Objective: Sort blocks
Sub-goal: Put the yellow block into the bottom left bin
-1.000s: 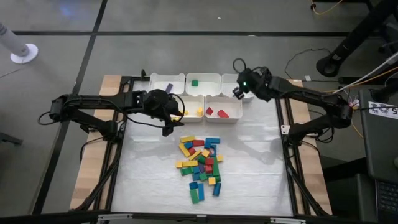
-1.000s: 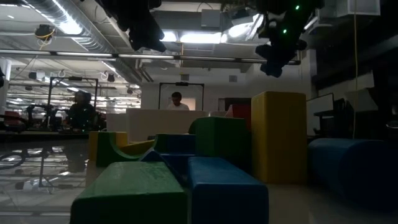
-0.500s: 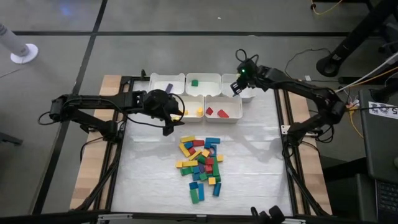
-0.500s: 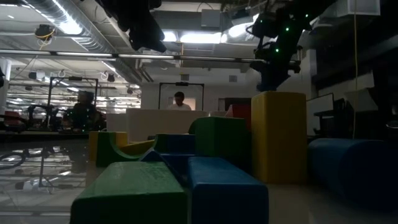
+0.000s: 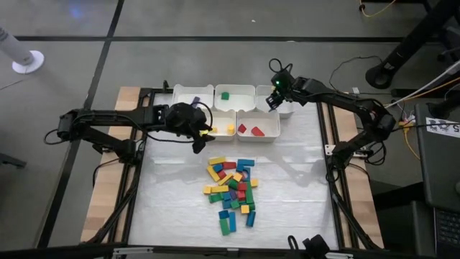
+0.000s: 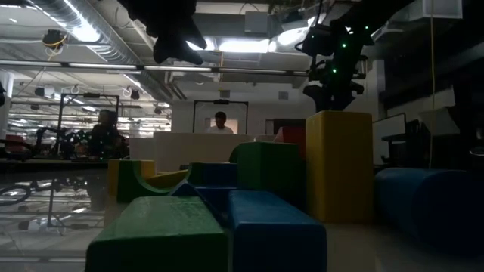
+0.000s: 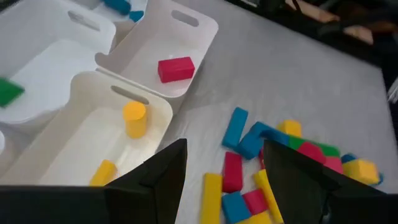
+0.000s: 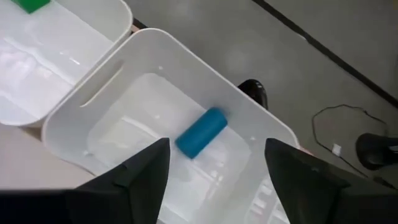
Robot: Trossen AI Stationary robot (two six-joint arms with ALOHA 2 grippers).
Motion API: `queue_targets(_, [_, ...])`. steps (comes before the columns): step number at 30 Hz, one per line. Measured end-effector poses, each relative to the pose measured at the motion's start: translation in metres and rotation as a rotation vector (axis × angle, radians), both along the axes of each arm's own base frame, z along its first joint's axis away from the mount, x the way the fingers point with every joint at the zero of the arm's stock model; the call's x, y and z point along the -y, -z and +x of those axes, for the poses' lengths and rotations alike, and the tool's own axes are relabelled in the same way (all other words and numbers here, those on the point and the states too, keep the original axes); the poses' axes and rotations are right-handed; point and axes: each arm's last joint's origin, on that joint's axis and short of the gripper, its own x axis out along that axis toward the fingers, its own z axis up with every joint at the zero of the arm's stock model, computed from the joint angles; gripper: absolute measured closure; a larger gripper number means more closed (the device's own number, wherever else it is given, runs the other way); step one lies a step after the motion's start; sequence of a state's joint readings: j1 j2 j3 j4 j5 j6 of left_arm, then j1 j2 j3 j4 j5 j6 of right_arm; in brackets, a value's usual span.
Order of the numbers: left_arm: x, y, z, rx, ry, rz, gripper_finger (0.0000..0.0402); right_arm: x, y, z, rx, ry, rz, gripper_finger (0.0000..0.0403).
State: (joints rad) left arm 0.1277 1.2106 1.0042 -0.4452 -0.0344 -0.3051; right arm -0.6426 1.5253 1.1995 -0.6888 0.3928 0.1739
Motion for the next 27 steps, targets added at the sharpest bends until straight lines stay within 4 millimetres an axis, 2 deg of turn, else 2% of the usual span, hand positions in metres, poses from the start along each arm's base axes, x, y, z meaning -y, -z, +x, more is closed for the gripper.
queue_targets(4, [0.005, -0.002, 0.002, 0.029, -0.003, -0.025, 0.0203, 0.0, 0.0, 0.0, -0.006, -0.003, -0.003, 0.0142])
queue_targets(15, [0.026, 0.005, 0.009, 0.004, 0.039, -0.082, 0.0203, -0.003, 0.001, 0.003, -0.052, -0.252, 0.048, 0.0159])
queue_targets(19, [0.036, 0.016, 0.017, -0.041, 0.044, -0.12, 0.0203, -0.004, 0.001, 0.004, -0.063, -0.323, 0.058, 0.0159])
queue_targets(24, [0.048, 0.034, 0.028, -0.118, 0.112, -0.078, 0.0203, -0.004, 0.001, 0.004, -0.078, -0.357, 0.054, 0.016])
queue_targets(27, [0.048, 0.048, 0.036, -0.173, 0.055, -0.059, 0.0203, -0.004, 0.001, 0.004, -0.067, -0.367, 0.064, 0.016])
